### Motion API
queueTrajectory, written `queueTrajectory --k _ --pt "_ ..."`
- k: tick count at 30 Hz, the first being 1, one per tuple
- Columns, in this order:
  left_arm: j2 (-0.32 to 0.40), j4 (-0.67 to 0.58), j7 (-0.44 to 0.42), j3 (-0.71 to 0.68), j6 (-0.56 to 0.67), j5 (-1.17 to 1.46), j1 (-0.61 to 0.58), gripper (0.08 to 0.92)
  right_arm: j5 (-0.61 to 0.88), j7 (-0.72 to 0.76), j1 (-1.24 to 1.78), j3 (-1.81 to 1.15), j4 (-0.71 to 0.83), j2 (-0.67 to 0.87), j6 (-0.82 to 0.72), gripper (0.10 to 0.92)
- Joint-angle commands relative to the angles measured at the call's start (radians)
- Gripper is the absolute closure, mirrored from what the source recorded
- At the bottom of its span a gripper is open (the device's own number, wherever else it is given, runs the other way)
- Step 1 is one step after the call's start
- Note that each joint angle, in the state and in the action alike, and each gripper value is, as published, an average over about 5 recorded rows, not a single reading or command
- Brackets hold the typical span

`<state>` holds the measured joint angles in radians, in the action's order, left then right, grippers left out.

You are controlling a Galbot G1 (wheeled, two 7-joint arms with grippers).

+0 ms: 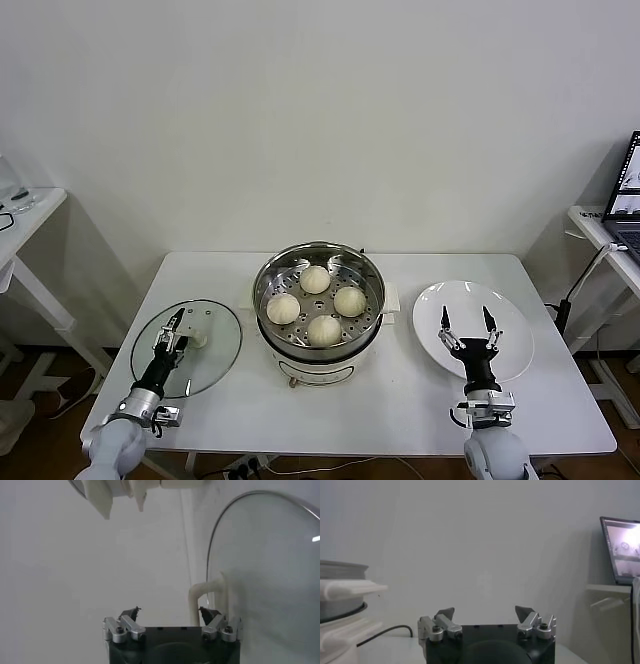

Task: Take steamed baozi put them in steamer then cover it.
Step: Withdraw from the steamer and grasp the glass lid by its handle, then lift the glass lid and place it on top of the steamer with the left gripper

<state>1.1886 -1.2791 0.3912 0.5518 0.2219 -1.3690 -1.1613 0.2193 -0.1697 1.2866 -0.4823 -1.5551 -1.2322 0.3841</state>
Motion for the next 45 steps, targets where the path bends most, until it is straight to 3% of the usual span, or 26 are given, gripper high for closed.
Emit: queueTrajectory --k 1,5,21,26,30,39,45 --pt "0.001 0.038 -0.011 -0.009 -0.009 -0.006 0.026 0.177 -0.008 0.001 0.003 -0.001 -0.001 -0.004 0.002 0.203" --pt "0.002 0.062 -0.014 -0.011 -0.009 -0.006 0.036 0.223 -0.011 0.001 0.003 -0.001 -0.001 -0.004 0.003 0.203" --pt "0.007 0.076 -0.043 -0.004 -0.03 0.035 0.044 0.685 -0.012 0.003 -0.002 0.008 -0.001 -0.004 0.011 0.203" --pt "-0.012 0.033 -0.067 0.001 -0.063 0.132 0.032 0.792 -0.013 0.005 0.0 0.01 -0.001 -0.006 0.017 0.203" --pt "-0.037 -0.067 -0.081 0.021 -0.081 0.203 -0.005 0.803 -0.014 0.006 0.001 0.01 -0.001 -0.006 0.02 0.203" --pt "-0.08 -0.492 -0.166 0.132 -0.211 0.344 -0.101 0.803 -0.016 0.007 -0.001 0.01 -0.001 -0.014 0.021 0.203" --pt "-0.092 -0.736 -0.233 0.118 -0.323 0.362 -0.135 0.803 -0.015 0.006 0.002 0.007 -0.006 -0.014 0.022 0.203"
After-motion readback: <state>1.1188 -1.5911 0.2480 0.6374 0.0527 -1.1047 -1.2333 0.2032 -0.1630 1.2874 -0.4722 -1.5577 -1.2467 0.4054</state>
